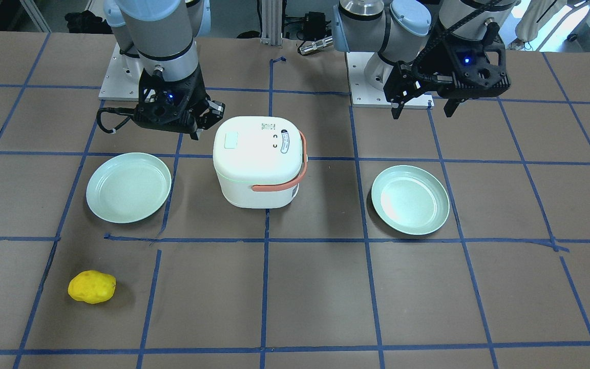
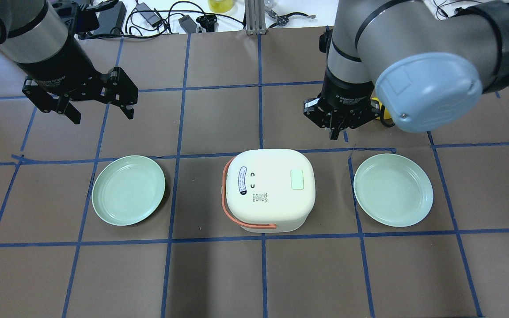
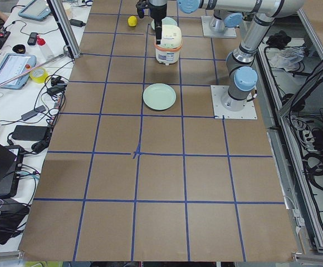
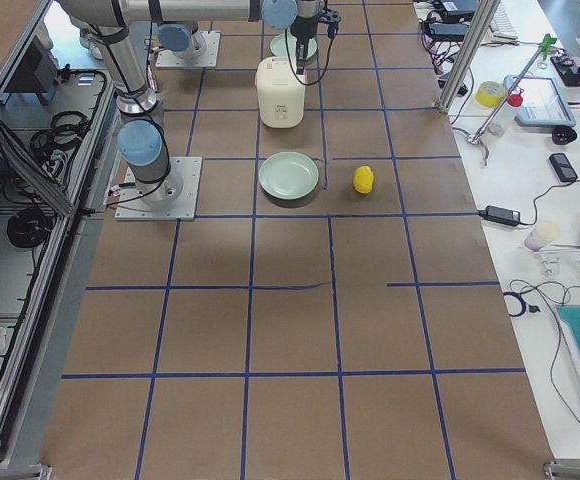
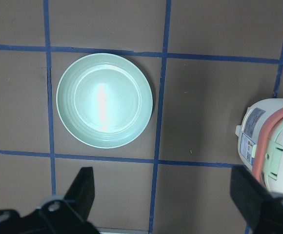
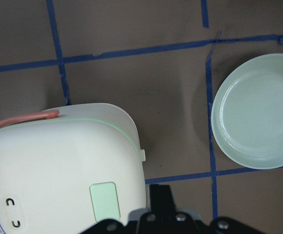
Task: Press rice cooker button
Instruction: 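Move the right gripper over the rice cooker's green lid button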
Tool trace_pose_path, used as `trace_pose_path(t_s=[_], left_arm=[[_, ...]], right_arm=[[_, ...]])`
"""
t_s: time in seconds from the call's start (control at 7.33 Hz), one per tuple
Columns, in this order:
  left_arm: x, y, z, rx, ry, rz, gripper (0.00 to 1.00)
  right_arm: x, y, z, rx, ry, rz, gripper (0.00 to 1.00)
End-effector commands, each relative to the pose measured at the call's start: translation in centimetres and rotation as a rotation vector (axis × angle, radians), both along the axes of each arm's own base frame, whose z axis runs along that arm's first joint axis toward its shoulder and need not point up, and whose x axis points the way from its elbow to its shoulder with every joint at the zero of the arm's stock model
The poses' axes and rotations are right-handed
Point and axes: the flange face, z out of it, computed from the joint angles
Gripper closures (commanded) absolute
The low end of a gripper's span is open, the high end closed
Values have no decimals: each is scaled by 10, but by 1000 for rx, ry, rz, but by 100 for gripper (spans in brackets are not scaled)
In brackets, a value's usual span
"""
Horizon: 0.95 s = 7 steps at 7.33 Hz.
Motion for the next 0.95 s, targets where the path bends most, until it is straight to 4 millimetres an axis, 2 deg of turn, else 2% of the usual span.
trace_pose_path(t_s=[0.0,0.27,0.82], left_arm=[[0,0,0,0,0,0,0],[0,0,0,0,0,0,0],[0,0,0,0,0,0,0]], right_arm=[[21,22,-24,47,14,-60,100],[26,29,-42,45,13,-53,100],[42,34,-61,14,5,-39,100]])
